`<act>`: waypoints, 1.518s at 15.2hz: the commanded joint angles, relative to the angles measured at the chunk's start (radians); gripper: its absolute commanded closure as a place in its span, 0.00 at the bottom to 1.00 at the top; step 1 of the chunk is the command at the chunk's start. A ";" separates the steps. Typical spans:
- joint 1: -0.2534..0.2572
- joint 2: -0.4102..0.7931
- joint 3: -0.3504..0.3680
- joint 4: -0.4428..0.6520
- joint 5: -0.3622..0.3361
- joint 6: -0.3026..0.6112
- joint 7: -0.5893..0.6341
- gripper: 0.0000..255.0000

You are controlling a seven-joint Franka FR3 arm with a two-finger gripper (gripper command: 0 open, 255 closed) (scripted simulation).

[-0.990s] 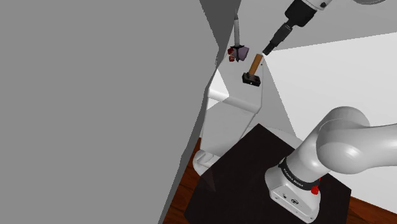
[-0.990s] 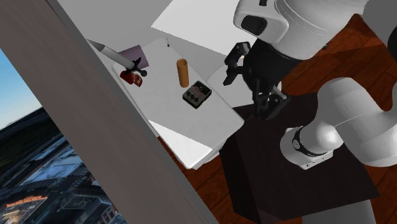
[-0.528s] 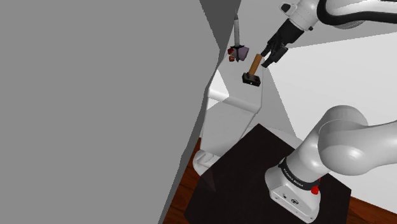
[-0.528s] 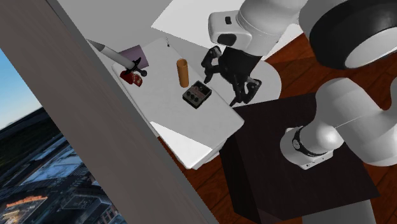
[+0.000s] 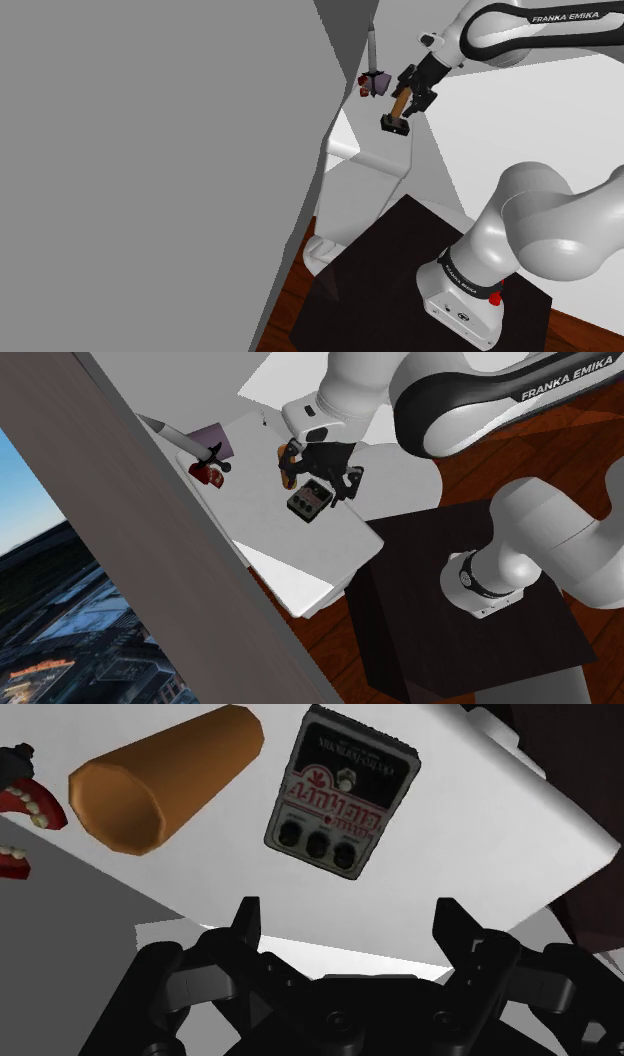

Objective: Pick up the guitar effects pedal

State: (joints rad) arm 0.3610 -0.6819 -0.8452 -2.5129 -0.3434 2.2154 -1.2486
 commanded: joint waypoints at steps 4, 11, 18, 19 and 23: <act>0.055 0.055 -0.099 -0.007 -0.010 0.078 -0.100 0.00; 0.074 0.087 -0.143 -0.042 -0.014 0.147 -0.113 1.00; 0.074 0.087 -0.143 -0.041 -0.014 0.147 -0.113 1.00; 0.074 0.087 -0.144 -0.041 -0.014 0.147 -0.114 1.00; 0.061 0.066 -0.114 -0.020 -0.012 0.102 -0.105 1.00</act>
State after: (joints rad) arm 0.4284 -0.6075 -0.9691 -2.5370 -0.3544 2.3318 -1.3561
